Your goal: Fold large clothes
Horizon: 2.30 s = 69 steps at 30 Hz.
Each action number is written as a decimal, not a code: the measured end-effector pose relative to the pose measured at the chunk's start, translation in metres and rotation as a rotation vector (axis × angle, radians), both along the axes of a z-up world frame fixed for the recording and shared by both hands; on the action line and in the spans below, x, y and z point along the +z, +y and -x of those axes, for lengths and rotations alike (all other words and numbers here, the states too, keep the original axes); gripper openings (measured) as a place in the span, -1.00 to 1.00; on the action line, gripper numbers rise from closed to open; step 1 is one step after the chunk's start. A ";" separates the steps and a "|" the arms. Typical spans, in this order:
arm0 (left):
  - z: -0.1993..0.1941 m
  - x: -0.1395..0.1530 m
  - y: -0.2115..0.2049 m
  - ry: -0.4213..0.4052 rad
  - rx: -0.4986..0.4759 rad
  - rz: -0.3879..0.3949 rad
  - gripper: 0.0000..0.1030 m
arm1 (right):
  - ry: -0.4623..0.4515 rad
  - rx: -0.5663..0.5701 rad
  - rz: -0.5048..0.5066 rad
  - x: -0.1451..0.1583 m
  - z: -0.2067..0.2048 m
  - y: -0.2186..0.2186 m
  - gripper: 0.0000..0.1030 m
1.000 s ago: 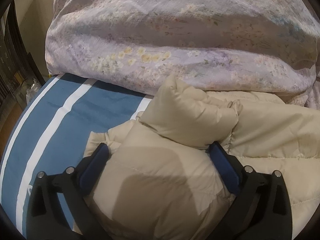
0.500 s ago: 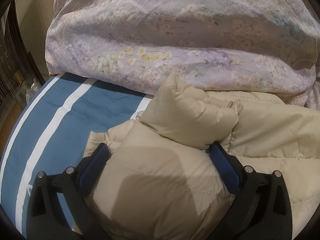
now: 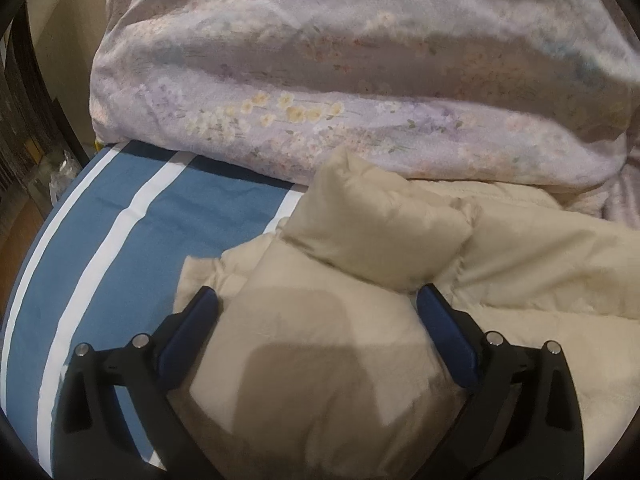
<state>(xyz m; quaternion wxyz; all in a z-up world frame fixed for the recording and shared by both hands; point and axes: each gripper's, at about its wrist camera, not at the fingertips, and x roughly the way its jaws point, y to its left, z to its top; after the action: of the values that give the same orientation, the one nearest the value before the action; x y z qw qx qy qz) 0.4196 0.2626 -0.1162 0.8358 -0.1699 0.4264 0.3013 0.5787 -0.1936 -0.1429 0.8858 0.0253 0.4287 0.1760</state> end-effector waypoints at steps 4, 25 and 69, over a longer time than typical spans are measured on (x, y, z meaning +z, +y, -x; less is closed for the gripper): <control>0.026 0.015 -0.003 -0.035 -0.015 0.015 0.92 | 0.020 -0.020 -0.071 0.018 0.018 -0.030 0.57; 0.161 -0.007 0.006 -0.165 0.167 0.425 0.63 | 0.330 -0.140 -0.381 -0.024 0.090 -0.125 0.36; 0.267 0.033 -0.019 -0.289 0.182 0.436 -0.70 | 0.359 -0.039 -0.521 -0.012 0.195 -0.121 -0.70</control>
<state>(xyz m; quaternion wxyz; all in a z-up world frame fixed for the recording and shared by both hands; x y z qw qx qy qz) 0.1529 0.2436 -0.0834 0.8010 -0.4247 0.3407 0.2491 0.3839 -0.3147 -0.1549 0.7630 0.2901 0.5181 0.2555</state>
